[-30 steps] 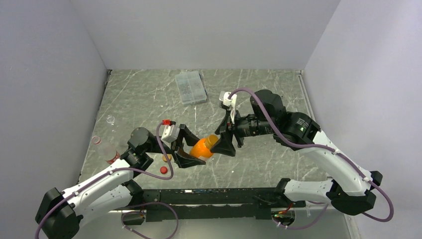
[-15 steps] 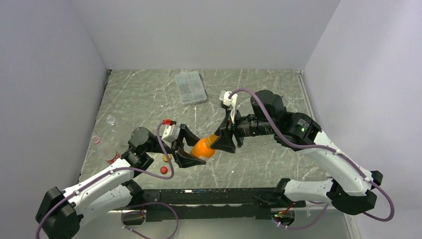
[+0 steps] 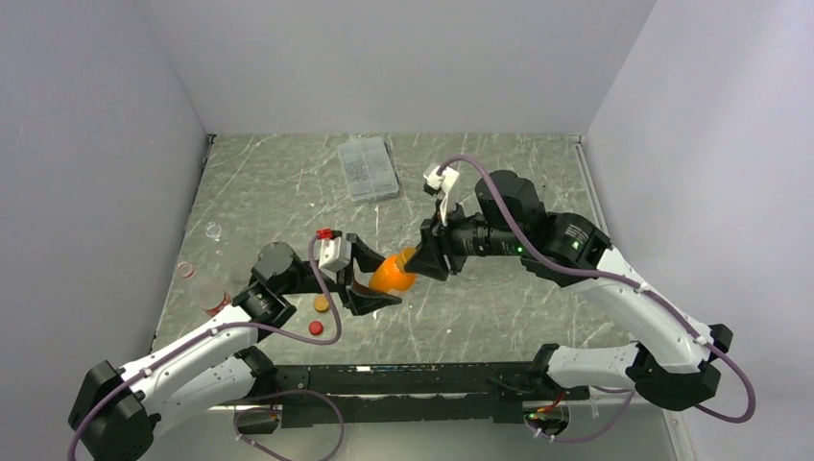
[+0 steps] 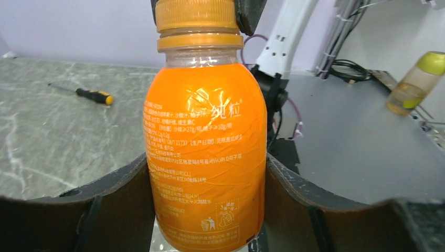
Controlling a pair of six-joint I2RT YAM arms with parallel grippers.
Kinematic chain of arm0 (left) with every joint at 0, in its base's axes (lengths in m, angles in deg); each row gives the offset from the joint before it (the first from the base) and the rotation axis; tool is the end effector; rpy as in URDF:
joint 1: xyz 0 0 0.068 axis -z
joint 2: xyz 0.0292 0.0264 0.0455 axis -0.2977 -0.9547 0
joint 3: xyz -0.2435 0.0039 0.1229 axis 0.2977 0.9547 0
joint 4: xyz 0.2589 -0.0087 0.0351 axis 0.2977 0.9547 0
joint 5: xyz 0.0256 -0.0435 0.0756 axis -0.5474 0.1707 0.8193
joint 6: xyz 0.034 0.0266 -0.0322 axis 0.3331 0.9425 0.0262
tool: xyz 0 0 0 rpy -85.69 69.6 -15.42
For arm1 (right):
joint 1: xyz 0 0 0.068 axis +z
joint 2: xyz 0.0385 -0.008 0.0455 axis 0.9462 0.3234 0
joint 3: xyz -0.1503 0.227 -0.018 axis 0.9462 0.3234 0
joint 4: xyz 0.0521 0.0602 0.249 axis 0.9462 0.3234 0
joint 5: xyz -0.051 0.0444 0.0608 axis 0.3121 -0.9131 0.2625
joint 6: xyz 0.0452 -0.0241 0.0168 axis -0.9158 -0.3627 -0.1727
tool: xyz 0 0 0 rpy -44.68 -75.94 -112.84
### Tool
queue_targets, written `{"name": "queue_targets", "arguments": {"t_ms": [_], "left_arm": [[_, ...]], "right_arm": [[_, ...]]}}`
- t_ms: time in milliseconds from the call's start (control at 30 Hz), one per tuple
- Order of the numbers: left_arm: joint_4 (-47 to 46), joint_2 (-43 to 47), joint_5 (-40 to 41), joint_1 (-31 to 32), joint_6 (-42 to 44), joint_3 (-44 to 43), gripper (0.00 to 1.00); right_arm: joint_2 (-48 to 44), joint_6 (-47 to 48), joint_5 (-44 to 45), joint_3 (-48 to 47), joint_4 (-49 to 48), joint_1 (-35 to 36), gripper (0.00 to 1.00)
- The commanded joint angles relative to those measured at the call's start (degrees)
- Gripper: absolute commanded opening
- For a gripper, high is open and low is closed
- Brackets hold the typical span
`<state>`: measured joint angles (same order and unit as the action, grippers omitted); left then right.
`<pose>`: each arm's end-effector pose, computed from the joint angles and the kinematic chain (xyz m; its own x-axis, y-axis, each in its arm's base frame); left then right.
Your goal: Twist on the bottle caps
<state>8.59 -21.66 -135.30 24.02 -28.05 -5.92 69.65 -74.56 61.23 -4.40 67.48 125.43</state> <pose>0.1284 -0.1481 0.2981 -0.0951 -0.1238 -0.9877 0.9955 -0.0075 -0.0949 0.1173 0.1823 0.4451 -0.4278 -0.3129 -0.8480 -0.8731 0.3857 0.2981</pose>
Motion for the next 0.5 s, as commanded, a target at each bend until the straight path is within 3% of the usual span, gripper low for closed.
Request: {"name": "queue_targets", "arguments": {"t_ms": [0,200,467], "left_arm": [[3.08,-0.40,11.37,0.22,9.46,-7.07,0.00],[6.15,-3.68,19.11,0.19,19.10,-13.66,0.00],[3.46,-8.51,26.11,1.02,24.40,-17.46,0.00]], "right_arm": [[4.09,-9.24,6.74,-4.10,0.51,0.41,0.20],[10.05,-18.50,12.57,-9.80,4.16,-0.40,0.18],[17.08,-26.22,23.88,-15.45,7.84,-0.51,0.17]]}}
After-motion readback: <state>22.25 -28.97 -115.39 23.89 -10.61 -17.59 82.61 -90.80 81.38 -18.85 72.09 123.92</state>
